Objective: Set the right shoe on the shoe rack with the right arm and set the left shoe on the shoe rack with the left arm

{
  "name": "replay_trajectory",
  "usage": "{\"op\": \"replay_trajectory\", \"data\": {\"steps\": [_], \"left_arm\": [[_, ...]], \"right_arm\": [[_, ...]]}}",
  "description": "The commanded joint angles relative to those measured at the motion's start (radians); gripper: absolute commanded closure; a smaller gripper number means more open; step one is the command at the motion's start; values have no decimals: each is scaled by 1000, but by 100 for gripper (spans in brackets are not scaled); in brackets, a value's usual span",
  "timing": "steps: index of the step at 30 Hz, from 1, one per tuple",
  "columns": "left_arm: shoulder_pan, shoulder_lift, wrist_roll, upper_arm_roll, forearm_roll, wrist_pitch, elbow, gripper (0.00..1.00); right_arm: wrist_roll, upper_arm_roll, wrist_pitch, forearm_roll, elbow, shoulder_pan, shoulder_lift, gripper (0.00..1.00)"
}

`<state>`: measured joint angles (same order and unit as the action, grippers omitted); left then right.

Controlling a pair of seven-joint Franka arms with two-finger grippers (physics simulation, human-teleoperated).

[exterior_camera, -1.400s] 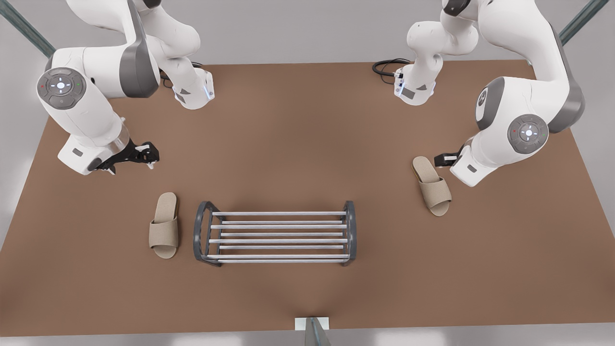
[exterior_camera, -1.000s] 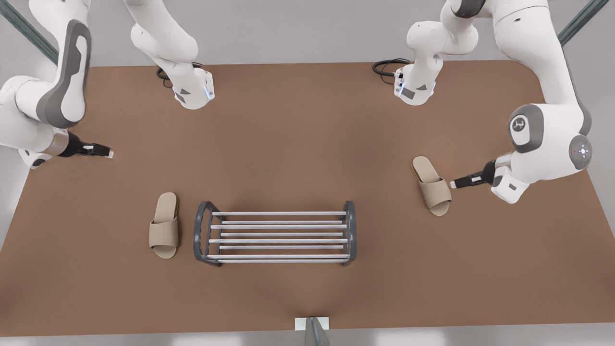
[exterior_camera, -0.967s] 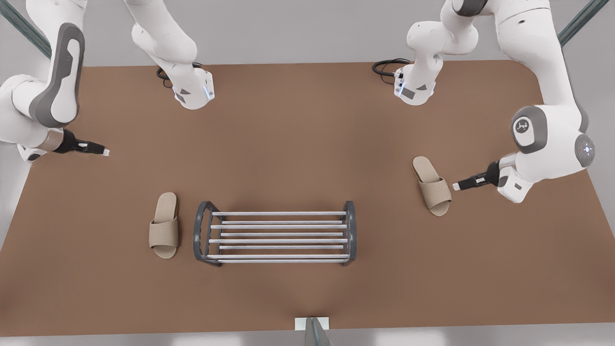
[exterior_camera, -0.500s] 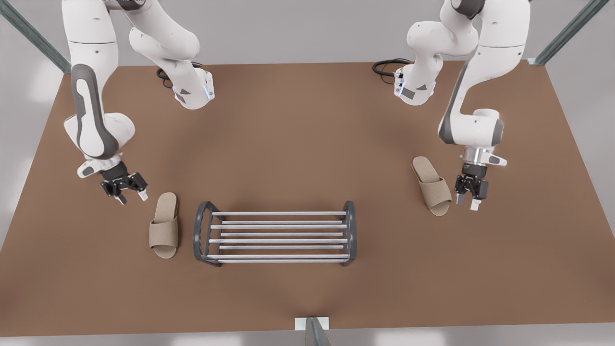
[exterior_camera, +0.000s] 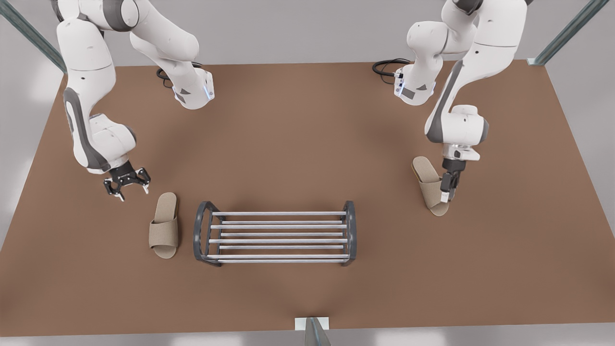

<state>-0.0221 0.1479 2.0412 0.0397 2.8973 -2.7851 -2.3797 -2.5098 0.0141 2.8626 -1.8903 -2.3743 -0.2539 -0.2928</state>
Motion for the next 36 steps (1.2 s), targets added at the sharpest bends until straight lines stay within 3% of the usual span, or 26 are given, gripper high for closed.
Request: {"op": "replay_trajectory", "data": {"steps": [1,3,5,8,13,14,17,20,22,27,36], "left_arm": [[-30,-33,317,46,842,-155,1,0],[-205,-70,229,219,846,-186,-58,0],[-412,-113,119,494,844,-220,-59,0],[-460,-171,42,562,746,-232,-102,0],[-454,-125,-151,552,741,-243,-84,0],[-348,-131,-429,470,738,-243,-87,0],[-300,-142,-943,348,637,-241,-96,0],[-286,-151,-1144,302,600,-21,-185,0],[-277,-148,-1291,235,398,-19,-211,0],[-283,-103,-1300,194,349,160,-246,0],[-252,-70,-1267,118,313,207,-230,0]], "right_arm": [[-788,0,-2,-92,17,15,-29,0],[-788,1,-3,-118,43,16,-51,0],[-785,1,-15,-141,69,22,-72,0],[-785,3,-26,-159,87,38,-105,0],[-753,3,-34,-208,115,59,-123,0],[-693,3,-40,-207,115,59,-126,0],[-630,3,-57,-205,115,58,-124,0],[-600,3,-63,-194,118,54,-118,0],[-600,3,-65,-191,122,53,-114,0],[-534,3,-74,-188,138,59,-100,0],[-396,23,-74,-188,250,64,-166,0]]}}
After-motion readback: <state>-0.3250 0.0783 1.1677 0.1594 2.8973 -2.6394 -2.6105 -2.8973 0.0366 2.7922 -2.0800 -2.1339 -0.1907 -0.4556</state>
